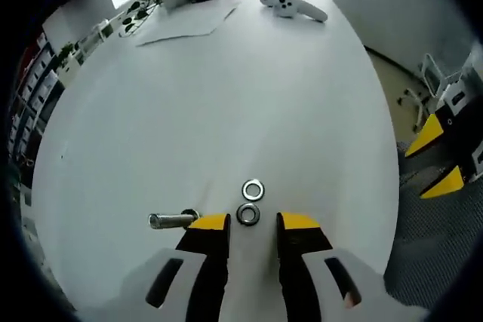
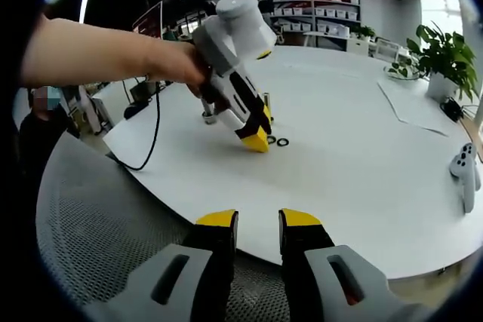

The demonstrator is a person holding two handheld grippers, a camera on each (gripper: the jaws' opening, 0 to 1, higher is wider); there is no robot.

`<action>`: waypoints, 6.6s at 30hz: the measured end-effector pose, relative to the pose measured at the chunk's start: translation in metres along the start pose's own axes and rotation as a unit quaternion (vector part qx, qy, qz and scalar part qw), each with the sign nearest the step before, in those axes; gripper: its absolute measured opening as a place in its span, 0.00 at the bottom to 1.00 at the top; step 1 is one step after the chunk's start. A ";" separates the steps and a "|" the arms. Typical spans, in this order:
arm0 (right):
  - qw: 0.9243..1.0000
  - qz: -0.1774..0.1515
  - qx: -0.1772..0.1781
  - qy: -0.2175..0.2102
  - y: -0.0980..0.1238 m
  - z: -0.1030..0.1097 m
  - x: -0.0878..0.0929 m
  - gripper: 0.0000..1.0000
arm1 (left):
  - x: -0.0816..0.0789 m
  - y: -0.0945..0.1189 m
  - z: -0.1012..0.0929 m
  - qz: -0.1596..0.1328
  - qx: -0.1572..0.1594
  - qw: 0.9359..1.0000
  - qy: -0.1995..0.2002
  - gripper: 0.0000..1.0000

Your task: Place the washer onto the threaded stud by aligning its center hole with the stud, sliding it down to the base, and recovering from edge contact or off-axis alignment until the washer reaches the visible bottom stop.

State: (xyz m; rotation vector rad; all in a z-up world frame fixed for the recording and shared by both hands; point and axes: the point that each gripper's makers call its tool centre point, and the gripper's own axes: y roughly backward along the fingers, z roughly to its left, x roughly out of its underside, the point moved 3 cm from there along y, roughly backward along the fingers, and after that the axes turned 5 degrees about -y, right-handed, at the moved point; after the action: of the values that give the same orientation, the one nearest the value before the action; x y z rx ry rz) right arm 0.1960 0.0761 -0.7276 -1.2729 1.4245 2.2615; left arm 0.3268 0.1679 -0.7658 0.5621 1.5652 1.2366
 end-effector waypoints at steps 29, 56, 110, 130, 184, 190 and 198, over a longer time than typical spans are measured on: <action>1.000 0.000 -0.005 0.003 0.000 0.001 0.000 0.24 | 0.007 0.026 -0.007 0.002 -0.049 0.998 -0.025 0.08; 1.000 0.000 -0.005 0.002 0.000 0.001 0.000 0.24 | -0.013 0.060 0.046 -0.014 -0.097 0.995 -0.026 0.08; 1.000 0.000 -0.011 0.006 0.000 0.003 0.000 0.24 | 0.008 0.053 0.054 0.033 -0.063 0.997 -0.027 0.17; 1.000 0.001 -0.010 0.004 0.000 0.003 0.000 0.24 | -0.041 0.055 -0.021 -0.040 -0.036 0.997 -0.064 0.19; 1.000 0.002 -0.001 -0.001 -0.001 0.000 0.000 0.25 | -0.017 -0.007 -0.005 -0.006 -0.037 0.999 -0.031 0.09; 1.000 0.001 -0.001 -0.002 -0.001 0.000 0.000 0.25 | -0.020 0.008 -0.006 -0.026 -0.047 0.998 -0.026 0.08; 1.000 0.000 -0.002 -0.002 -0.001 0.000 0.000 0.25 | -0.025 0.041 -0.002 -0.056 -0.052 0.997 -0.016 0.08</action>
State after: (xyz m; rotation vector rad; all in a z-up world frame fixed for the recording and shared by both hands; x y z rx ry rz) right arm 0.1961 0.0764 -0.7283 -1.2692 1.4196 2.2673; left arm 0.3256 0.1616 -0.7178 0.4200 1.4765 1.2111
